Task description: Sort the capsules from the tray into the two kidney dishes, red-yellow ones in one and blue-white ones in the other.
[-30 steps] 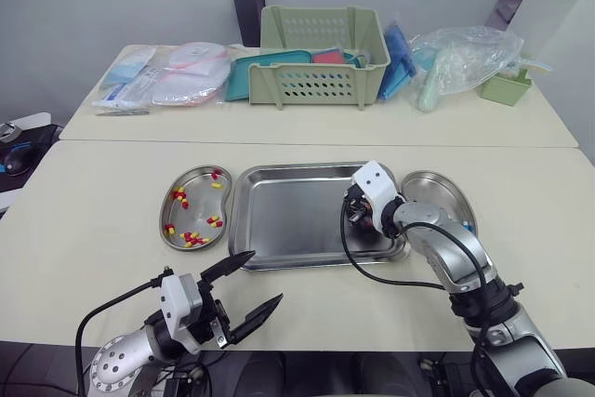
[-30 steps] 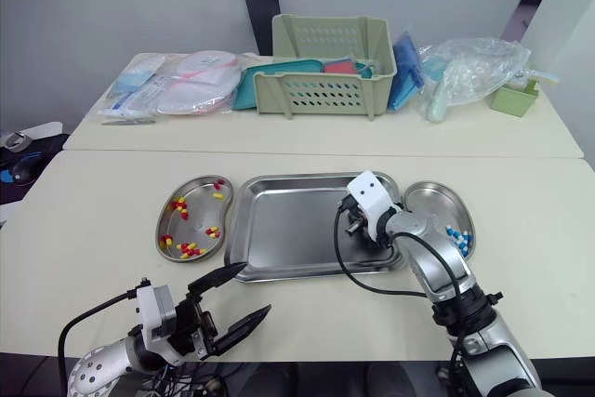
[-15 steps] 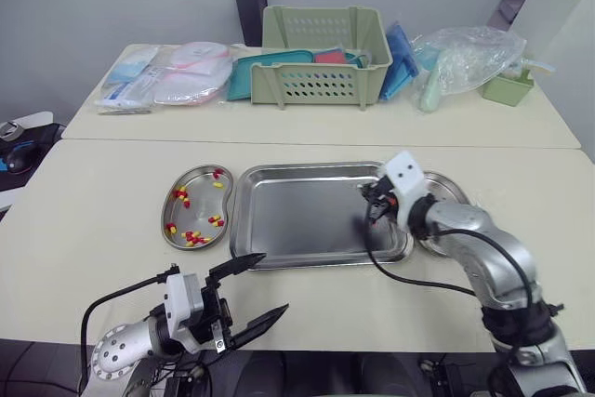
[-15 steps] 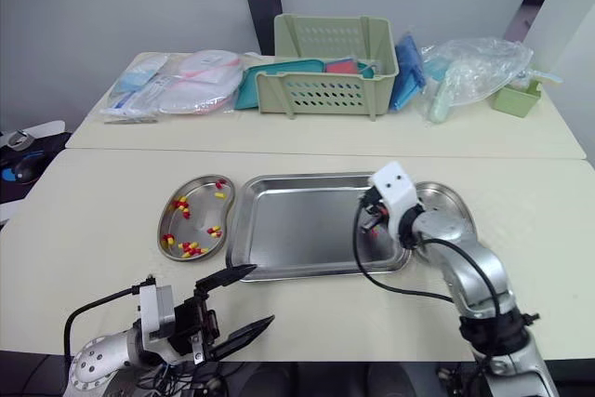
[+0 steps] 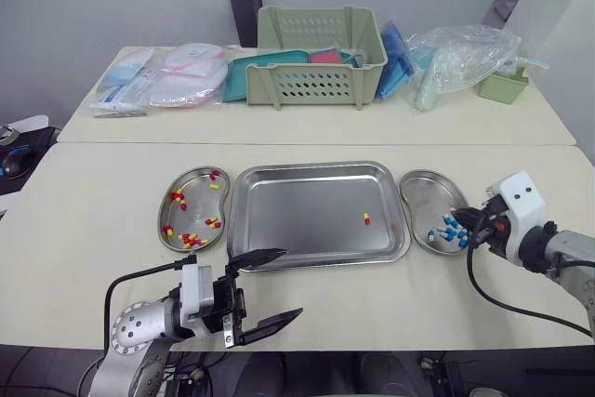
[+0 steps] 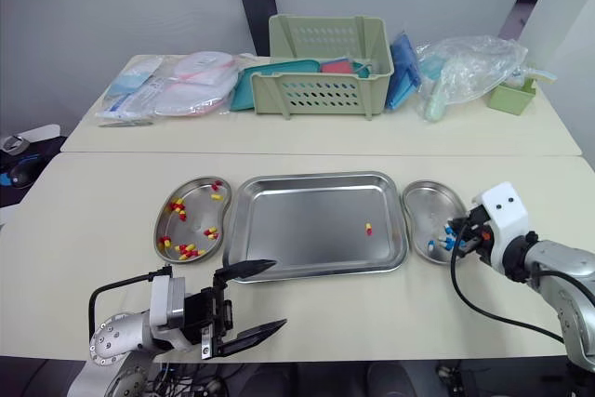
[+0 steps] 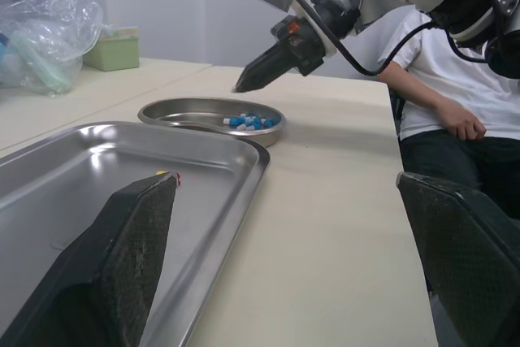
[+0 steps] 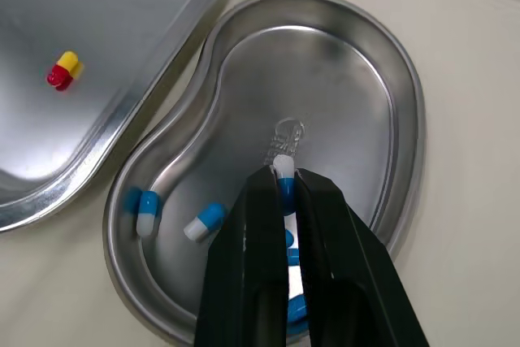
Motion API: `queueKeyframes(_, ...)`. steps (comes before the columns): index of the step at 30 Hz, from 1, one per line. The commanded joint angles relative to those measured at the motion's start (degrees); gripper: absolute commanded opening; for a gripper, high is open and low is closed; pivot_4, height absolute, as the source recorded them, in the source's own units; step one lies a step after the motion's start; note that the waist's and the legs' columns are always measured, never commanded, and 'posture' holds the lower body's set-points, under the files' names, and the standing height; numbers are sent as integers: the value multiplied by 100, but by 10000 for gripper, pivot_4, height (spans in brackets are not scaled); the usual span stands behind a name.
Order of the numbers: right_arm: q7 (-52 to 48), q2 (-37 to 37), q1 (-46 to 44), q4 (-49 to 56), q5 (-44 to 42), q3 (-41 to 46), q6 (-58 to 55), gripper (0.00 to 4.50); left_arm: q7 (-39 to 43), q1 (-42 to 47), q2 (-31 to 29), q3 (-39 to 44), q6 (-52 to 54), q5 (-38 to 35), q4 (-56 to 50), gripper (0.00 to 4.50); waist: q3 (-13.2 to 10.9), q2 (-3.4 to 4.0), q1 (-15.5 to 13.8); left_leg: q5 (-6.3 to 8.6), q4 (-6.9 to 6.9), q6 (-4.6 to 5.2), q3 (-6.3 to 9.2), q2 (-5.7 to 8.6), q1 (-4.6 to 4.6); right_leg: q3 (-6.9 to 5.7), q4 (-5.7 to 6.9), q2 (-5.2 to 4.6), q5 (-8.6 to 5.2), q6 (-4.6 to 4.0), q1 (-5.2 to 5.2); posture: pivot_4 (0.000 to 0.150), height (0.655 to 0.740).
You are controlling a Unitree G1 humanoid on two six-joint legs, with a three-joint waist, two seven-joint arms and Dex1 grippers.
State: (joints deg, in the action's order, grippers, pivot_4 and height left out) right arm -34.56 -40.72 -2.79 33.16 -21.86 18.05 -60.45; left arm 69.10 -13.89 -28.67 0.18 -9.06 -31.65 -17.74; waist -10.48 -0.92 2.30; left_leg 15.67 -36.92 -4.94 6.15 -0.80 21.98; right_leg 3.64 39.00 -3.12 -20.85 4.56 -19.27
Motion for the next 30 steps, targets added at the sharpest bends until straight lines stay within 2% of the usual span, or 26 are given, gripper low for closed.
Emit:
queueKeyframes(1,91,63,30,106,-91,26,169,59,65,16,35,-58,-69,-112,-33,45000,0,0,-5,0,0,0,0,0,0,0,0,0,0,0,0,1500,7400)
queueKeyframes(4,75,70,88,59,-113,19,233,59,80,-3,55,-51,-107,-91,-3,45000,0,0,-24,0,0,0,0,1,2,0,-2,-1,0,0,0,1500,7400)
queueKeyframes(6,55,71,105,11,-147,54,286,6591,77,-34,68,-46,-131,-80,-2,45000,0,0,-36,0,0,0,0,0,2,0,-2,-1,0,0,0,1500,7400)
queueKeyframes(8,67,84,84,-71,-178,119,355,8812,54,-75,92,-36,-162,-63,-5,45000,0,0,-36,0,0,0,-1,0,2,1,-2,-1,0,0,0,1500,7400)
queueKeyframes(16,-203,-155,208,-310,-294,222,804,29046,-190,-195,129,98,-130,-4,-37,45000,0,-1,-46,0,-1,0,-1,1,2,1,-2,-1,0,0,1,1500,7400)
queueKeyframes(21,-357,-183,340,-405,-310,258,1208,44601,-368,-230,68,176,-102,10,-85,45000,-1,-1,-46,0,0,0,0,0,1,0,-3,-1,0,0,1,1500,7400)
queueKeyframes(26,-714,-361,511,-633,-75,171,2077,44601,-913,-350,16,442,101,87,-266,45000,-1,-1,-45,0,-1,0,-1,0,1,0,-3,-1,0,0,1,1500,7400)
queueKeyframes(30,-1012,-376,653,-997,214,230,3335,44601,-1633,-521,-107,913,689,-135,-704,45000,-3,-5,-46,0,-1,0,1,0,2,-2,-3,-1,0,0,2,1500,7400)
